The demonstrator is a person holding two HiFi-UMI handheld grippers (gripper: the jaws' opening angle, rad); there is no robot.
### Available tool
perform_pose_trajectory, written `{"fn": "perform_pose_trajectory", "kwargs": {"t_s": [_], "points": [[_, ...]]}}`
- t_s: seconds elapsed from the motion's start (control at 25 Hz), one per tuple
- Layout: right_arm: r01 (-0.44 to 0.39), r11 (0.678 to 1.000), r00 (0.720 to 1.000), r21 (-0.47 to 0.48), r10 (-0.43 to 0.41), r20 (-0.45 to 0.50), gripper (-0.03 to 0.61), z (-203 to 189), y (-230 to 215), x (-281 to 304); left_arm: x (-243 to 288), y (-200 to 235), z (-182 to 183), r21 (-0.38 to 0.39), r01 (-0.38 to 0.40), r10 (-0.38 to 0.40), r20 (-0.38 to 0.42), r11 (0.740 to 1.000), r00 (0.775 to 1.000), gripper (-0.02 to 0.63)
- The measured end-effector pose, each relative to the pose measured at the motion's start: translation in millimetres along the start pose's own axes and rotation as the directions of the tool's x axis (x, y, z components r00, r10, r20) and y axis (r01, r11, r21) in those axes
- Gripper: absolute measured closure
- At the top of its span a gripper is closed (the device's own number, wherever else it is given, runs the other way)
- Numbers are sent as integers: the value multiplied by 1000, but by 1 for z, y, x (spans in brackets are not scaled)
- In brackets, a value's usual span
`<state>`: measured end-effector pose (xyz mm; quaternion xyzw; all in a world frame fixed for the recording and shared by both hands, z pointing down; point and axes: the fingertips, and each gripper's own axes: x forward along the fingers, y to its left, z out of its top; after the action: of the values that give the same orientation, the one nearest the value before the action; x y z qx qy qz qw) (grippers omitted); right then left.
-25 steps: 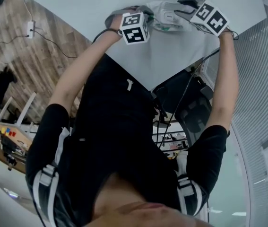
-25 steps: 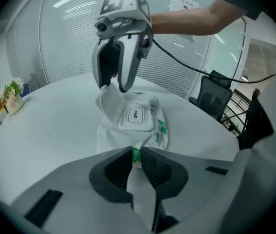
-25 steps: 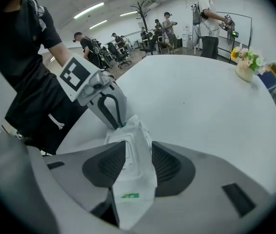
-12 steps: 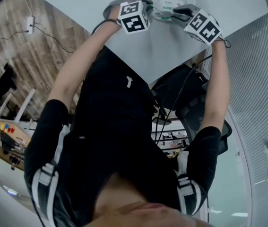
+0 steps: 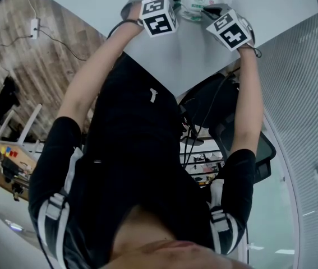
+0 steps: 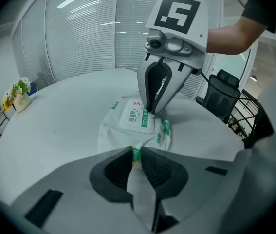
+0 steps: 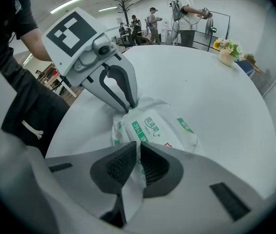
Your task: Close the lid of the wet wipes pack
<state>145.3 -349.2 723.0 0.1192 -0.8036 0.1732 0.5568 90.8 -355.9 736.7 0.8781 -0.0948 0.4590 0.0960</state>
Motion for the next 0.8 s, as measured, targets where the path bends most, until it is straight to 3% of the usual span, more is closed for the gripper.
{"fn": "perform_pose_trajectory", "kwargs": {"t_s": [0.48, 0.68, 0.8], "points": [[72, 997, 995, -13, -73, -63, 549, -3, -6, 2, 1, 0, 6, 8, 16, -15, -15, 1000, 1000, 563], [94, 996, 994, 2, -94, -52, 549, -1, -5, 1, -1, 1, 4, 2, 13, -13, -8, 1000, 1000, 563], [125, 989, 992, 85, -127, 23, 549, 2, -1, -9, -1, 0, 2, -34, -1, 2, 8, 999, 1000, 563]]}}
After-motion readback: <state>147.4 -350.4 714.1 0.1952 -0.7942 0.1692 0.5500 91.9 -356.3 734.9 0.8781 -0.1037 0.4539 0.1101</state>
